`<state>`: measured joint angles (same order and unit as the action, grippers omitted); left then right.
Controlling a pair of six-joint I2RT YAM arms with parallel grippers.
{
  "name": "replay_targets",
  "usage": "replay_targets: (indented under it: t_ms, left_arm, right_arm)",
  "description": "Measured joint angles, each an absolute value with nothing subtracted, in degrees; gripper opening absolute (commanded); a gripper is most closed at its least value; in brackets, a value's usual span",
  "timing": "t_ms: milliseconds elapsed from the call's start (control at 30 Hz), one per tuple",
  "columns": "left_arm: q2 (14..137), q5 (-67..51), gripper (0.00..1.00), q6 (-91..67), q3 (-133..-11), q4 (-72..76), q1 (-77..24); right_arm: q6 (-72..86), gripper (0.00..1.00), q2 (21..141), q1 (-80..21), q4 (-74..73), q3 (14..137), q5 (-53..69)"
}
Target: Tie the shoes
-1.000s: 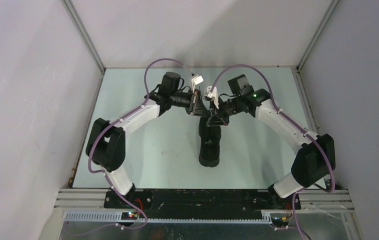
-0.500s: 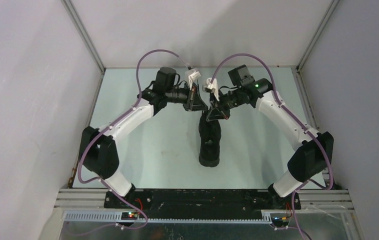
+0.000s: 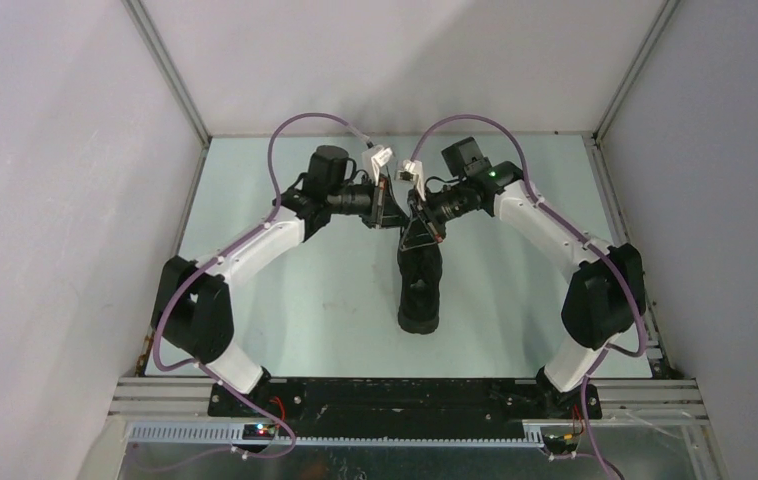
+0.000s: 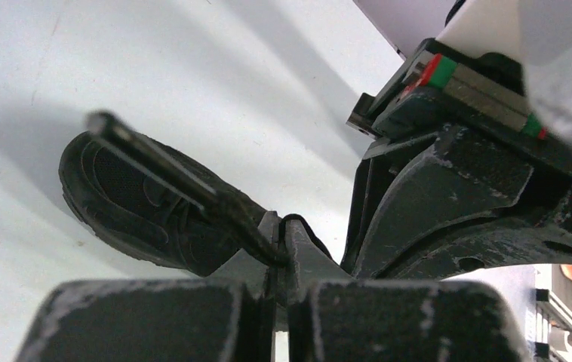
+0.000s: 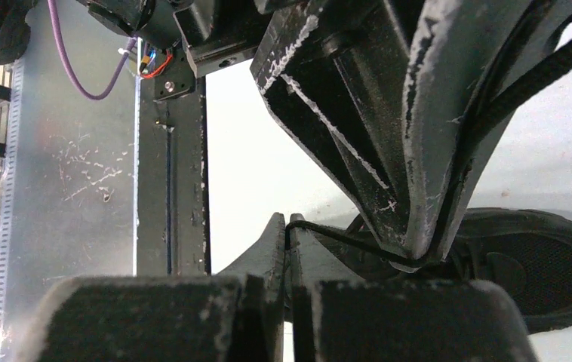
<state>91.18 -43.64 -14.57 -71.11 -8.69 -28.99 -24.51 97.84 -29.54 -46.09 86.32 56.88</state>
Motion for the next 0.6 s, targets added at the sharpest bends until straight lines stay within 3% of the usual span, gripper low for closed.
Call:
replay_targets:
  t_ms: [600]
  left_arm:
    - [91.3, -45.2, 0.00, -19.0, -69.7, -5.1, -27.4]
  right_arm:
    - [-27.8, 0.00, 98.0, -29.6, -49.4, 90.2, 53.7]
